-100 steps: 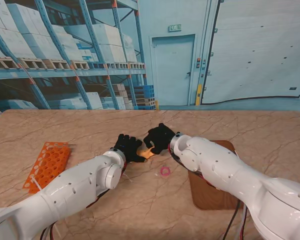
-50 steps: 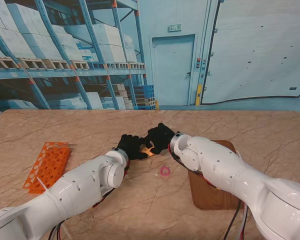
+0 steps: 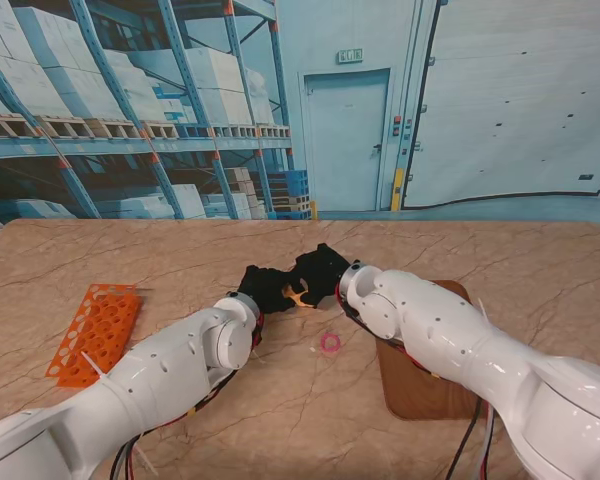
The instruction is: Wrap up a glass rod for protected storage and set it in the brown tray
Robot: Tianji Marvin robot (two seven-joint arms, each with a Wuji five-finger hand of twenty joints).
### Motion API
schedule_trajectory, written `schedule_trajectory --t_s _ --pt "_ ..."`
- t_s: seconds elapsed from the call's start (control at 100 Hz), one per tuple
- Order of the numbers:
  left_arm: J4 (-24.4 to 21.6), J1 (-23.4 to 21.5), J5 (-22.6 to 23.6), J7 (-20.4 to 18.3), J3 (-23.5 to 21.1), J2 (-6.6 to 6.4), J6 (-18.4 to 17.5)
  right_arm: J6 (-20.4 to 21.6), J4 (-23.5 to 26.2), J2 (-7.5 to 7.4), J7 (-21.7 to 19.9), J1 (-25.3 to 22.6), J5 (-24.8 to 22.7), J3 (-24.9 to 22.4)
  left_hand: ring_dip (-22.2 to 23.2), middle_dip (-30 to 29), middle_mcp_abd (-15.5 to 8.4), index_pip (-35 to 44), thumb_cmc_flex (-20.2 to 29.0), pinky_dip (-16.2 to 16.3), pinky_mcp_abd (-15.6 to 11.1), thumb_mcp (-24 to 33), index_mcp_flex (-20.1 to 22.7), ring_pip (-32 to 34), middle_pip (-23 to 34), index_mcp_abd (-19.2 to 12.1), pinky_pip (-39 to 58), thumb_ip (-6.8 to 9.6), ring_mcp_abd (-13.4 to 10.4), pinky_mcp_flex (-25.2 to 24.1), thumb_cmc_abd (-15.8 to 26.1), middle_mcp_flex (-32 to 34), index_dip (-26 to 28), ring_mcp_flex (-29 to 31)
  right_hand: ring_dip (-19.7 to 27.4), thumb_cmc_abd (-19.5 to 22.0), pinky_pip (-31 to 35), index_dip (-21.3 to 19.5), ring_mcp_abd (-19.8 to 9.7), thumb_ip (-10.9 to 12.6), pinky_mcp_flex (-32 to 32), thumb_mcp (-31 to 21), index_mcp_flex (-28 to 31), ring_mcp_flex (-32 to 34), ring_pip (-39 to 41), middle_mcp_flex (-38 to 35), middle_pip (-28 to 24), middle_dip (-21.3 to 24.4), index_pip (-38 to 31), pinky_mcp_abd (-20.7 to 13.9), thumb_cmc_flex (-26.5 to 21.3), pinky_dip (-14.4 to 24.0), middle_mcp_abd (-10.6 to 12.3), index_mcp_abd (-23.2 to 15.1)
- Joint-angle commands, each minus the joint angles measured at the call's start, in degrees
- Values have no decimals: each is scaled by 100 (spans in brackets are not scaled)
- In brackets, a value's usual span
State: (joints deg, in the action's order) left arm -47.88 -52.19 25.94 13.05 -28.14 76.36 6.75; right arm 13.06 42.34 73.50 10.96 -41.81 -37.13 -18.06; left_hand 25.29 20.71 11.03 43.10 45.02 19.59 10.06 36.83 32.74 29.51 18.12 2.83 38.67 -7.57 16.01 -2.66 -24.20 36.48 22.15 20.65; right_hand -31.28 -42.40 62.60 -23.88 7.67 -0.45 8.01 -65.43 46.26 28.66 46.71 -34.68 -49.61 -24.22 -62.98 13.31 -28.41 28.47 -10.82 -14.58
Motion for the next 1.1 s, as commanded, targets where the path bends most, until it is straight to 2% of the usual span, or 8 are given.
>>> schedule_trajectory --t_s 0.0,0.25,0.4,0.55,0.75,0.87,0.98,1.09 --pt "24 -73 81 -113 105 16 -21 -14 56 30 -43 -28 -8 17 215 730 86 427 276 139 -86 56 392 349 1337 -396 283 -127 16 -86 -58 1241 -62 118 -37 150 31 -69 27 -80 -104 -187 113 -200 -25 102 34 26 -29 -73 -259 97 -157 -454" --pt "-2 96 748 -142 487 -171 -133 -52 91 17 -87 -47 17 -18 363 862 261 1131 220 -98 28 -96 996 84 1022 -378 -137 -143 -193 -121 -62 -420 25 -1094 -43 173 23 -101 27 -94 -103 -161 89 -191 -30 110 41 30 -17 -78 -267 110 -151 -463" --pt "-177 68 928 -108 491 -241 17 -57 101 10 -93 -53 19 -30 -279 348 305 1170 289 -489 -126 -259 1041 -1111 465 -467 -1900 -147 -360 -111 -69 -1219 -7 -1555 -45 190 20 -116 22 -108 -102 -143 82 -188 -32 115 45 32 -11 -78 -274 116 -145 -482" --pt "-336 38 954 -234 418 -330 -53 -53 119 0 -101 -66 24 -50 -302 203 227 1677 127 203 -419 -289 1082 -1389 371 -225 -3189 -151 -517 -101 -161 -1145 262 -1567 -48 210 17 -127 22 -123 -102 -121 65 -187 -34 123 60 38 0 -78 -287 122 -148 -496" --pt "-290 44 811 -266 369 -302 -253 -27 182 -15 -142 -105 65 -109 -353 208 277 2588 -41 191 -439 -19 443 -693 439 12 -3312 -108 -422 399 -300 -707 1280 -1352 -51 225 14 -144 22 -143 -101 -88 59 -187 -36 123 75 44 7 -78 -298 128 -142 -510" --pt "-277 -8 582 -306 265 -252 -273 1 235 -37 -173 -131 77 -146 -458 230 278 2833 -21 301 -67 624 -141 -377 514 182 -2666 -59 -198 1039 -489 -175 2073 -763 -45 236 12 -155 -3 -159 -101 -70 60 -171 -51 121 79 46 16 -78 -299 133 -141 -525" --pt "-259 -73 371 -283 151 -187 -237 5 281 -55 -205 -158 96 -186 -418 352 278 3198 47 592 159 1273 -481 35 747 525 617 36 74 610 -722 518 2462 168 -45 237 11 -158 -3 -167 -101 -63 56 -169 -56 121 80 46 25 -78 -302 136 -141 -534" --pt "-268 -139 133 -287 22 -137 -234 1 314 -68 -225 -176 105 -215 -267 423 362 3425 251 839 509 1620 -521 443 979 696 1546 59 319 1238 -978 955 2746 1169 -45 247 10 -165 -3 -177 -101 -50 52 -167 -58 122 81 47 30 -78 -298 138 -140 -544"
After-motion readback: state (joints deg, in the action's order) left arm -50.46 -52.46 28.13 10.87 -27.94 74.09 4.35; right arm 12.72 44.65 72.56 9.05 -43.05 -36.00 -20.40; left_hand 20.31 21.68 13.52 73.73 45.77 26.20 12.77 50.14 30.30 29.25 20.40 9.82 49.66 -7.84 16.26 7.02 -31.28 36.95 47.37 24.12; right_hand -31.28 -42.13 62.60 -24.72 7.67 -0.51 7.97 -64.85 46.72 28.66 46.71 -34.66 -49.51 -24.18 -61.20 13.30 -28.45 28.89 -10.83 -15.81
